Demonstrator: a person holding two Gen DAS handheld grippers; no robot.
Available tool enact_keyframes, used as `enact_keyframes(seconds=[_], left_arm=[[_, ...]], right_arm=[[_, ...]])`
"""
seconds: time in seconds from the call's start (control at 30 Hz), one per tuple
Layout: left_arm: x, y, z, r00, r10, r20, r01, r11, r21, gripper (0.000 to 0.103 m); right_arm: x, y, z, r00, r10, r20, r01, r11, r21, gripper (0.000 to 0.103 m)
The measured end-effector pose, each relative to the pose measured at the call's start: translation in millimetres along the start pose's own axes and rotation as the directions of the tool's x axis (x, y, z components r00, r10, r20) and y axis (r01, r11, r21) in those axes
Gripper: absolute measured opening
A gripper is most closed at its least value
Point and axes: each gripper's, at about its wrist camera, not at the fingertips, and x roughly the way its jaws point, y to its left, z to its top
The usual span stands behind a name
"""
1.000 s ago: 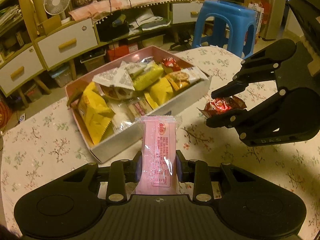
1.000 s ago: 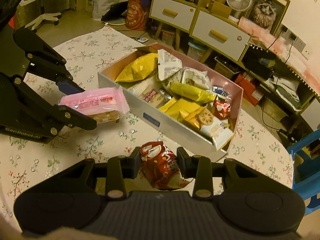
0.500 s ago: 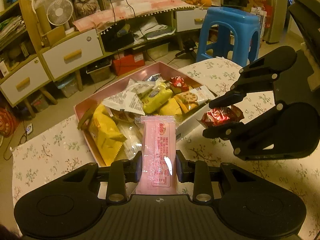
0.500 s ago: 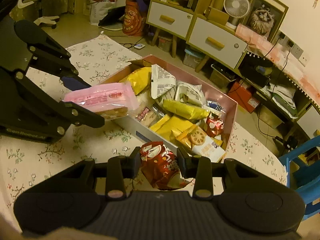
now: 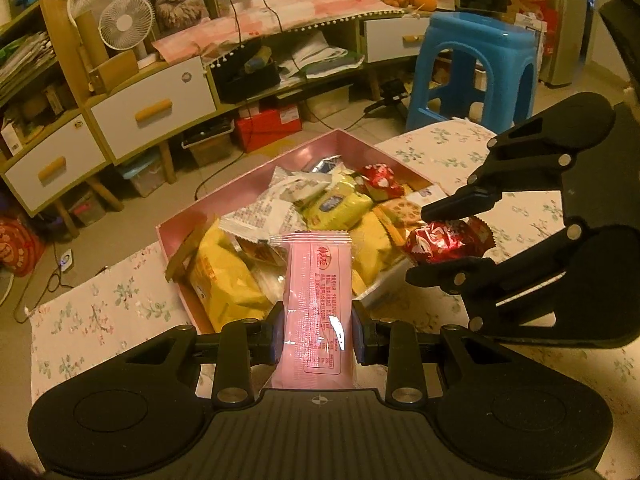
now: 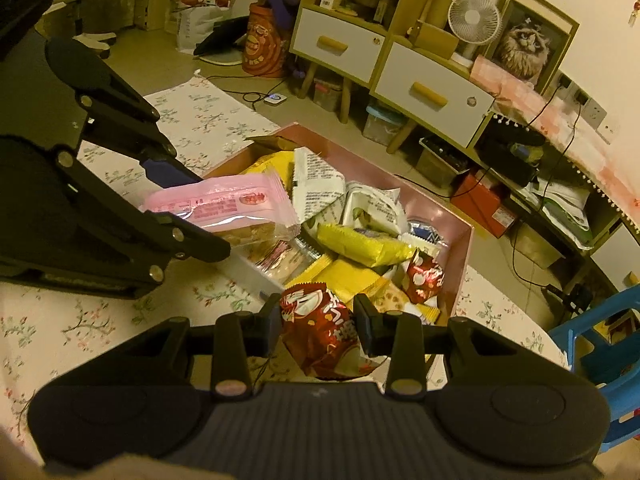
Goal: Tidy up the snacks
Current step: 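Carry the pink cake and red candy into the pink box and open both grippers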
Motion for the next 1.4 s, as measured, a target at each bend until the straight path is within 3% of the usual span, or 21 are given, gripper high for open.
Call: enact_keyframes(seconds=[0.4,0.73,0.83,1.0,1.17,1.4], left_arm=[[36.0,28.8,18.3,0.998,0.063,-0.013,-0.064,0.996,-0.067,0.03],[49.1,41.8,9.9,0.996,0.082,-0.037,-0.086,0.988,-0.126,0.032],[45.9,43.2,7.5,0.997,0.068,-0.031,-0.071,0.989,-0.131,0.035],[35.3,46.7,4.3,0.998,0.062,-0.016,-0.064,0.987,-0.147,0.051],[20.2,46.8,1.0,0.999,0.044,-0.003,-0.043,0.985,-0.169,0.054],[-13.2,31.3,-18.5,0.999,0.052,0.013,-0.048,0.98,-0.192,0.08]], right_arm=[[34.4,-12.6,15.3,1.0,-0.018,0.0,0.018,0.998,0.065,0.035],[45.2,-9.3,18.5,1.0,-0.018,0.02,0.015,0.991,0.135,0.035],[41.2,-8.3,18.1,0.999,-0.023,0.031,0.019,0.99,0.139,0.046],[26.4,-13.7,17.3,0.998,-0.03,0.058,0.02,0.986,0.164,0.063],[5.1,-22.1,16.0,0.995,-0.053,0.081,0.036,0.979,0.202,0.069],[-27.3,-17.5,-6.2,0.994,-0.093,0.063,0.074,0.964,0.257,0.083]])
